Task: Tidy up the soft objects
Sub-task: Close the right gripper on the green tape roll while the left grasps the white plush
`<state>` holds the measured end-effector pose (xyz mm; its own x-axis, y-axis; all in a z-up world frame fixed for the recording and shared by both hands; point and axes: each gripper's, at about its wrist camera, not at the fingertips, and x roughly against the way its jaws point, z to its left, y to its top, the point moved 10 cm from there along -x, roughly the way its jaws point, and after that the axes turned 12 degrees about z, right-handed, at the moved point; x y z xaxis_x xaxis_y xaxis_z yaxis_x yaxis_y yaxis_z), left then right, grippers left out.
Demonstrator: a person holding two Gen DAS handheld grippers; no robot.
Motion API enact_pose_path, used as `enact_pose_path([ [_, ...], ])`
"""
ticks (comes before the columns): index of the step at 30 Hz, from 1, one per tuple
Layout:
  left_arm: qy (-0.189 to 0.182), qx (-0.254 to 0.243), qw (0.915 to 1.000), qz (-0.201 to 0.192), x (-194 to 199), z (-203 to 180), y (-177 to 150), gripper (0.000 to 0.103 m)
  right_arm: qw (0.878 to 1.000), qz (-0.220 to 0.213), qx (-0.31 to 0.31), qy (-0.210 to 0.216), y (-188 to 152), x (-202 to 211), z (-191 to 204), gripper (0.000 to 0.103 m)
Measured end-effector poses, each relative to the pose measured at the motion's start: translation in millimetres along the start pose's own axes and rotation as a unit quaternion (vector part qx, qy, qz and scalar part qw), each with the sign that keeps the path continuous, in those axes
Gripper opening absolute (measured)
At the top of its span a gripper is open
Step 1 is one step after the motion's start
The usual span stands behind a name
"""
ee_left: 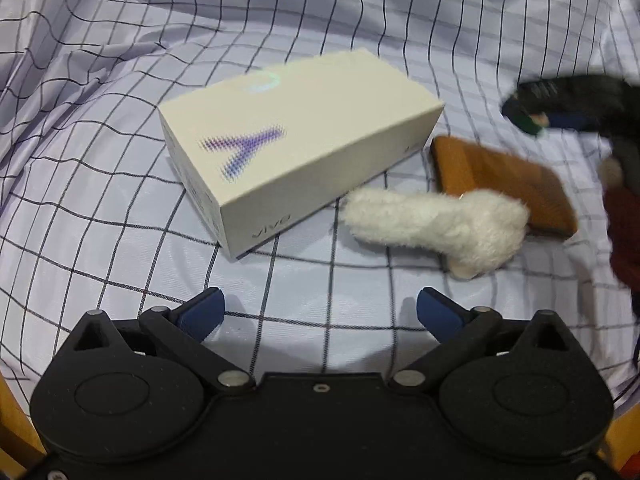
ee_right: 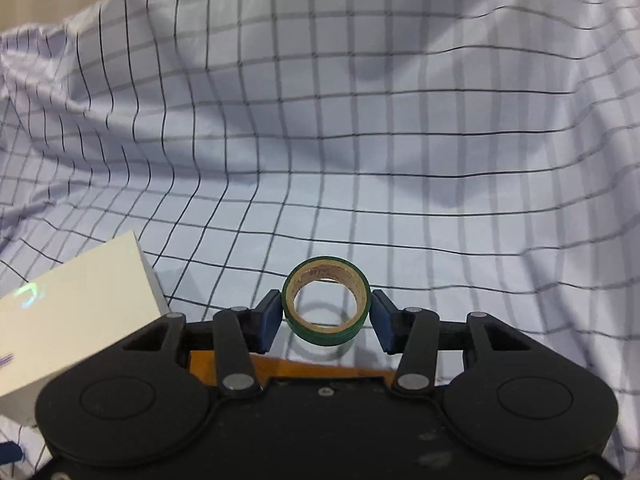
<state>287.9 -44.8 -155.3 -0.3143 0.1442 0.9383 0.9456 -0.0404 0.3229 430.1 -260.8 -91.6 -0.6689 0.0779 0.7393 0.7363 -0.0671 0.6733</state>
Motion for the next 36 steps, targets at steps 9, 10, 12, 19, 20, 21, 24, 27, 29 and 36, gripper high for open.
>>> enact_pose_path([
  [9,-0.008,-0.042,0.9983,-0.040,24,-39,14,0.099,0.998,-0.025,-0.051,-0.034,-51,50,-35,0.047],
  [10,-0.011,-0.045,0.9981,-0.040,23,-43,17,0.099,0.997,-0.028,-0.055,-0.040,-57,55,-39,0.047],
  [12,-0.027,-0.042,0.9982,-0.033,21,-50,22,0.099,0.996,-0.027,-0.065,-0.047,-67,61,-47,0.047],
  [19,-0.009,-0.054,0.9974,-0.048,14,-75,39,0.099,0.995,-0.014,-0.092,-0.043,-96,66,-60,0.047],
  [20,-0.005,-0.060,0.9970,-0.048,12,-79,39,0.099,0.995,-0.012,-0.096,-0.040,-100,66,-61,0.047],
  [21,0.001,-0.068,0.9965,-0.048,9,-83,39,0.099,0.994,-0.010,-0.100,-0.039,-102,67,-63,0.047],
  [24,0.018,-0.098,0.9943,-0.040,-3,-92,36,0.099,0.993,-0.008,-0.108,-0.039,-106,67,-66,0.047],
  [27,0.033,-0.103,0.9939,-0.023,-17,-92,33,0.090,0.993,-0.006,-0.114,-0.035,-109,68,-69,0.047],
  [29,0.046,-0.106,0.9930,-0.024,-22,-90,32,0.081,0.993,-0.006,-0.116,-0.034,-110,69,-70,0.047],
  [36,0.032,-0.114,0.9919,-0.047,-11,-86,24,0.062,0.993,-0.005,-0.119,-0.025,-112,70,-69,0.047],
])
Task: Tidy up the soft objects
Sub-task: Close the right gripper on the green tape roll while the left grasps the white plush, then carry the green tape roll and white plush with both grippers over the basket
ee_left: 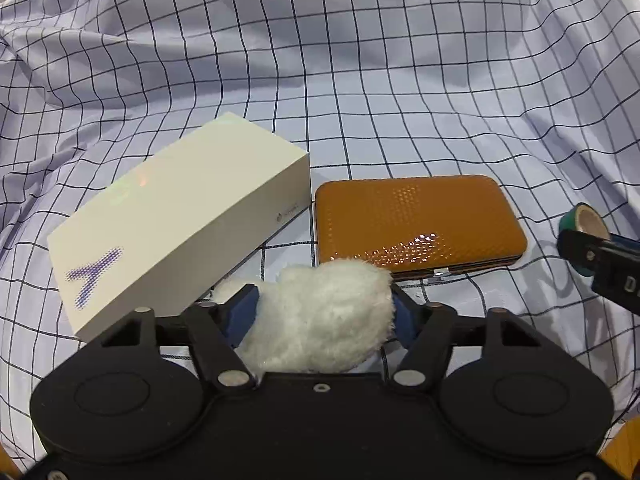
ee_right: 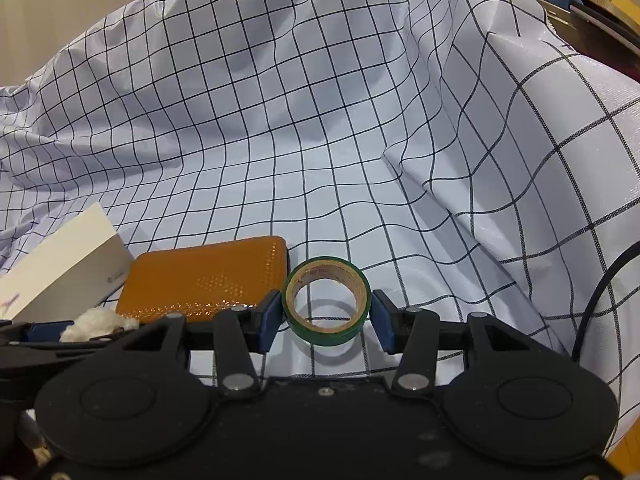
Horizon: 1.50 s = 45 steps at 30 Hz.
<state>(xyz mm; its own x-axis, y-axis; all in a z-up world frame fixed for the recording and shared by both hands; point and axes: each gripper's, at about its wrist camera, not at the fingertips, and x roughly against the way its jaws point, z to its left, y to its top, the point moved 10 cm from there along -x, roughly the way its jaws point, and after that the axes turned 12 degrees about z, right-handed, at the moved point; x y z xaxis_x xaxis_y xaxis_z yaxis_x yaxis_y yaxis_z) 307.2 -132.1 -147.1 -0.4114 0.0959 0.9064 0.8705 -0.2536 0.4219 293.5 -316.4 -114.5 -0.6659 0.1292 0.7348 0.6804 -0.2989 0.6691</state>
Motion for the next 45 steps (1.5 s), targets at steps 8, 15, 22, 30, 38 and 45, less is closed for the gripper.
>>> enact_pose_path([
  [8,-0.027,-0.001,0.9995,-0.018,29,4,-8,0.047,1.000,-0.003,0.005,0.008,-4,14,7,0.047],
  [15,-0.032,0.008,0.9994,-0.007,31,14,-22,0.053,1.000,-0.003,0.015,0.004,-6,22,14,0.047],
  [22,-0.028,0.046,0.9982,0.028,8,22,-34,0.063,1.000,-0.001,0.021,0.014,-9,24,21,0.047],
  [30,-0.044,0.059,0.9969,0.026,0,19,-27,0.055,1.000,0.009,0.019,0.018,-10,13,20,0.047],
  [38,-0.041,0.033,0.9986,0.007,12,15,-27,0.049,1.000,0.012,0.017,0.019,-12,13,19,0.047],
  [45,-0.046,0.027,0.9984,-0.019,36,21,-31,0.049,1.000,0.002,0.018,0.019,-12,30,21,0.047],
])
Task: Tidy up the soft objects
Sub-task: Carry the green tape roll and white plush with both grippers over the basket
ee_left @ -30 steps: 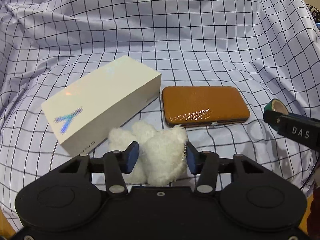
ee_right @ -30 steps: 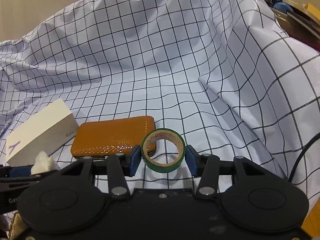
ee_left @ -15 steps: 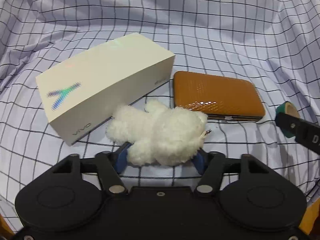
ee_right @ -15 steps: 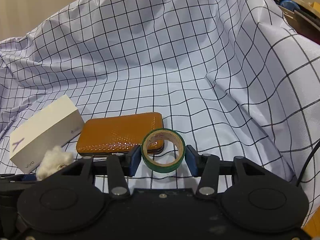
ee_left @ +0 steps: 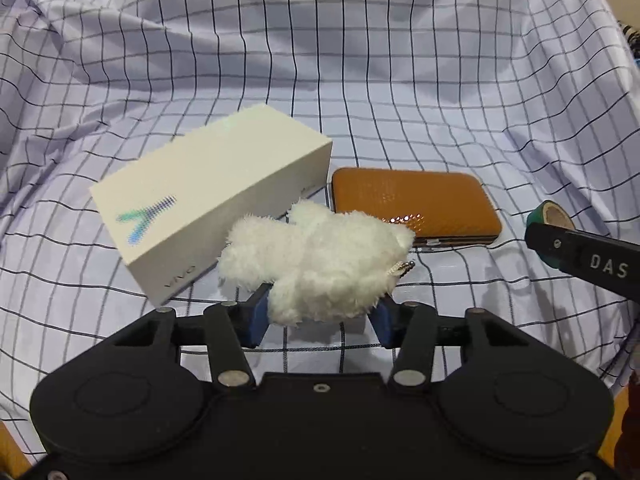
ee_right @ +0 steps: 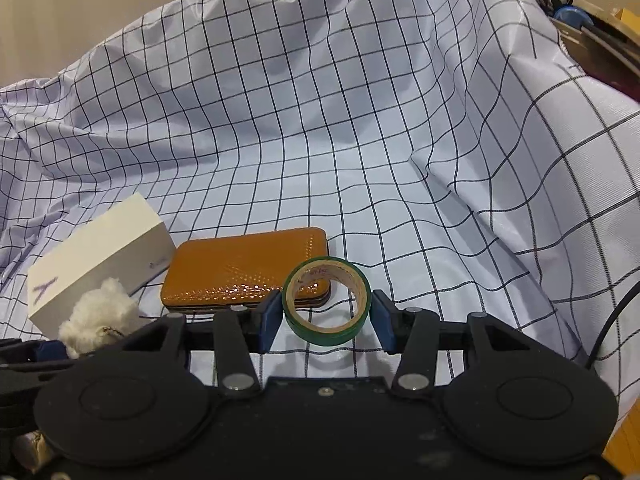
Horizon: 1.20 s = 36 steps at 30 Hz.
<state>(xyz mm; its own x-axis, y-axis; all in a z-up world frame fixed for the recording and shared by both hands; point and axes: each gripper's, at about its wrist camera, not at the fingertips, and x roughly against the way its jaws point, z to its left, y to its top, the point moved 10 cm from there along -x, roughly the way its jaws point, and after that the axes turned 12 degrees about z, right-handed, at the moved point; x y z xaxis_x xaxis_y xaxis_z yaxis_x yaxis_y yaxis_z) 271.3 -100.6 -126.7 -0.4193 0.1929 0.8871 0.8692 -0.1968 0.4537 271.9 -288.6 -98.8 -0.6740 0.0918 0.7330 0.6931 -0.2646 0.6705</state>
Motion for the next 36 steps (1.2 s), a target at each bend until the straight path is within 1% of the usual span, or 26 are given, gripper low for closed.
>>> enact_pose_path([
  [7,-0.012,0.001,0.9997,-0.020,34,15,-10,0.049,1.000,-0.017,0.010,0.009,-4,32,10,0.047],
  [9,-0.014,0.005,0.9996,-0.026,45,22,-16,0.049,1.000,-0.024,0.014,0.014,-8,45,14,0.047],
  [14,-0.016,0.011,0.9993,-0.031,70,24,-35,0.049,0.999,-0.036,0.027,0.024,-23,78,27,0.047],
  [20,-0.018,0.022,0.9990,-0.035,92,27,-66,0.050,0.997,-0.050,0.052,0.039,-57,118,46,0.047],
  [27,-0.025,0.028,0.9988,-0.031,109,25,-99,0.050,0.994,-0.055,0.070,0.058,-101,151,62,0.047],
  [31,-0.040,0.037,0.9983,-0.022,115,20,-119,0.050,0.993,-0.061,0.072,0.069,-121,167,65,0.047],
  [36,-0.039,0.043,0.9982,-0.014,119,15,-138,0.050,0.993,-0.066,0.060,0.077,-140,183,61,0.047],
])
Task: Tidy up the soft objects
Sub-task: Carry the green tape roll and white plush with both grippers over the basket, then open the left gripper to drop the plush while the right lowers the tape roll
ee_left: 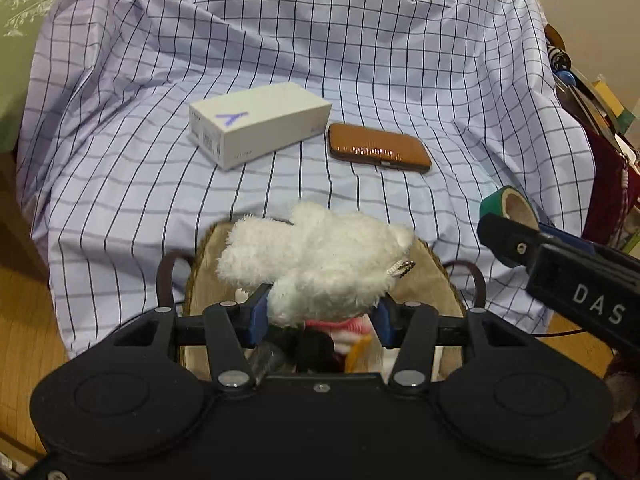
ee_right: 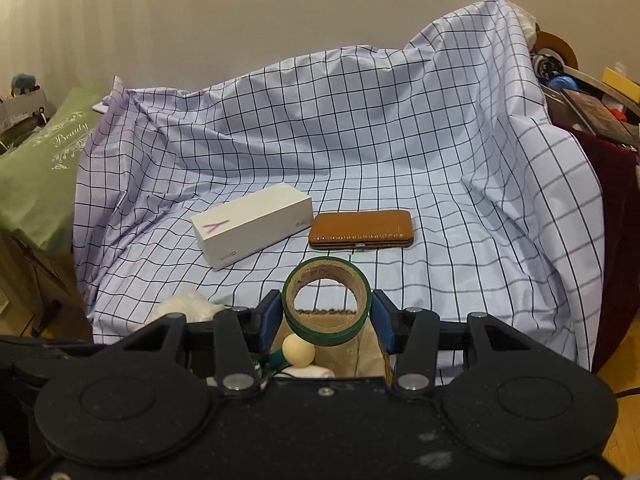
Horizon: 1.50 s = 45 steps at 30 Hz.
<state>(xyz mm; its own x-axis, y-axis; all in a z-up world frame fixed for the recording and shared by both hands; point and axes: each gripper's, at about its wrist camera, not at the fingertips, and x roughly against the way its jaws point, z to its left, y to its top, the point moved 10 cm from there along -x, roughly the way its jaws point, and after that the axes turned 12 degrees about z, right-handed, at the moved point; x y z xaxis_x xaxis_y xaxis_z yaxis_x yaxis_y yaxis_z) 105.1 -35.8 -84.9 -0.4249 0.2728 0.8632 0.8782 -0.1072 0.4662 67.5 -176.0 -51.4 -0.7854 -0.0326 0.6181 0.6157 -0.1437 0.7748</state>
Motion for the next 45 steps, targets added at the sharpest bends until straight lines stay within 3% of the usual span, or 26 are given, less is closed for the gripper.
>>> enact_pose_path([
  [14,0.002,0.011,0.9989,0.046,-21,7,-30,0.050,0.998,0.046,-0.035,-0.011,-24,-12,-10,0.047],
  [27,0.015,0.010,0.9975,0.068,-35,10,-38,0.053,0.996,0.075,-0.040,-0.015,-31,-25,-11,0.047],
  [38,0.029,0.025,0.9984,0.041,-23,18,-32,0.063,0.996,0.085,-0.035,-0.013,-33,-29,-9,0.047],
  [45,0.043,0.041,0.9979,0.027,-17,26,-30,0.063,0.995,0.098,-0.026,-0.013,-36,-33,-7,0.047],
])
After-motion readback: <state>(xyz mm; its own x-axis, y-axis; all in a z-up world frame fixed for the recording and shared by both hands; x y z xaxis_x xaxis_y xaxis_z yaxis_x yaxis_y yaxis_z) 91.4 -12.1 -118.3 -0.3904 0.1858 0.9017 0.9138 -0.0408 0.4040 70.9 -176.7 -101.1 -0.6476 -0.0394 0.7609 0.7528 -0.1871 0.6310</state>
